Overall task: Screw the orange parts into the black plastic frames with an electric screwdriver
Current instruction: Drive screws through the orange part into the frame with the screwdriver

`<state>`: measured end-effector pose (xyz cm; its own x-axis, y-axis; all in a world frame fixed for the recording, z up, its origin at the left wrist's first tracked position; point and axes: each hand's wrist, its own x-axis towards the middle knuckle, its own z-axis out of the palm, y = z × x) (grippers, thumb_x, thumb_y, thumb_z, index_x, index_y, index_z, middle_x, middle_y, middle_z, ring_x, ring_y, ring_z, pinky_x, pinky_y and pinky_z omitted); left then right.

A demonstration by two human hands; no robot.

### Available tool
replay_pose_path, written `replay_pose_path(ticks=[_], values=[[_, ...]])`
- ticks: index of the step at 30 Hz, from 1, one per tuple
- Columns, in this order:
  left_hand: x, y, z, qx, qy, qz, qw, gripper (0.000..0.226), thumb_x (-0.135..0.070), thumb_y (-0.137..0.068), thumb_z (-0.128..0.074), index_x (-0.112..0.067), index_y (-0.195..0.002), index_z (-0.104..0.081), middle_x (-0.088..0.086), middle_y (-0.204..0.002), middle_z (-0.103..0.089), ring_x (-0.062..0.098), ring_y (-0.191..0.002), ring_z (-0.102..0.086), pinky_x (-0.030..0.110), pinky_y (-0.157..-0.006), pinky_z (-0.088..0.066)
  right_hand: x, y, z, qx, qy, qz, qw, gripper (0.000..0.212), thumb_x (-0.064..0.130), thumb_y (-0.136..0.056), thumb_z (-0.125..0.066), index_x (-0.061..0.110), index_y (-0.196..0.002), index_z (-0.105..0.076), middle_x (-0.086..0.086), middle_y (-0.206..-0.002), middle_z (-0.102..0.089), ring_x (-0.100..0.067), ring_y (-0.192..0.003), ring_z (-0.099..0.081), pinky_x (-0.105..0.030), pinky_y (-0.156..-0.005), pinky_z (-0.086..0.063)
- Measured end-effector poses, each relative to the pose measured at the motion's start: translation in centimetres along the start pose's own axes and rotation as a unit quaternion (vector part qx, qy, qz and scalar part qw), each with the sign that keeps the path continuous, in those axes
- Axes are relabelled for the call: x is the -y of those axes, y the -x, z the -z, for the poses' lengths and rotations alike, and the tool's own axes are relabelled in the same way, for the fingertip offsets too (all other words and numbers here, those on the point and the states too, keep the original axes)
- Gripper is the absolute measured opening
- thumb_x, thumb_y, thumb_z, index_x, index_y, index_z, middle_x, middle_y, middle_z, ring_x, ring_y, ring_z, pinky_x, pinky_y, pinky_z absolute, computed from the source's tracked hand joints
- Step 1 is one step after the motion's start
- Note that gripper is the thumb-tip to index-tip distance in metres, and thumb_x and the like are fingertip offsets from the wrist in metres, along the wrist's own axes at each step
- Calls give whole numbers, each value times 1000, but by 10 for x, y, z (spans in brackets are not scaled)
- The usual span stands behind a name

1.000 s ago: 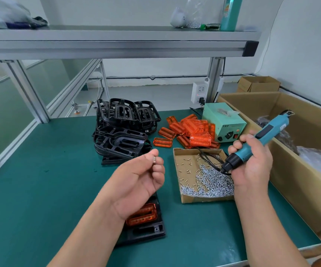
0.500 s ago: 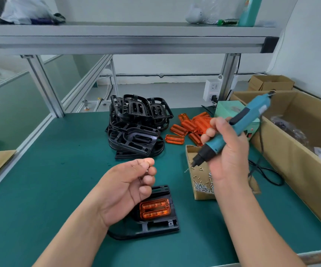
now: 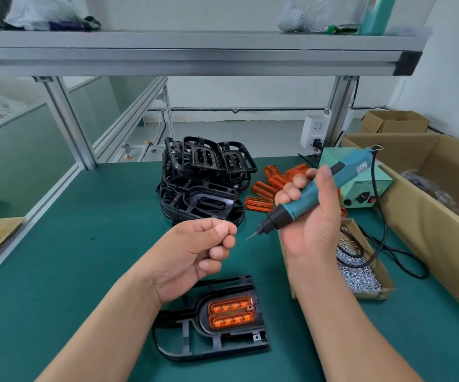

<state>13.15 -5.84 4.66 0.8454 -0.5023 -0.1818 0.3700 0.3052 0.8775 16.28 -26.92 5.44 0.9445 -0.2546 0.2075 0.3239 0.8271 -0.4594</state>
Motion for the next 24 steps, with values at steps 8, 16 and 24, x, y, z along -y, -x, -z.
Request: replay_pose_path(ticks=[8,16,24], values=[[-1,-8,11,29,-43,-29,998,11,-18,-96,-70,-8,-101,-71,7,-88,-60,10,-67,-45,17,-50,-36,4,-2,2,17,-6,8,1000,19,33,-98,-71,18,-97,-59,0,-82,-55,-10,-63,-50,-24,-62,-48],[4,-6,19,22,-26,-30,999,26,-6,-90,-73,1,-115,-74,13,-98,-65,13,-73,-54,18,-53,-43,-3,3,-1,25,0,-6,1000,17,32,-106,-64,18,-98,-61,0,-84,-55,-11,-66,-49,-25,-64,-48],[4,-1,21,40,-7,-27,999,17,-9,-94,-72,-3,-110,-72,12,-95,-63,12,-72,-51,18,-52,-41,-3,4,-1,33,2,-10,999,19,34,-99,-70,18,-98,-60,0,-85,-54,-10,-66,-49,-24,-64,-48]])
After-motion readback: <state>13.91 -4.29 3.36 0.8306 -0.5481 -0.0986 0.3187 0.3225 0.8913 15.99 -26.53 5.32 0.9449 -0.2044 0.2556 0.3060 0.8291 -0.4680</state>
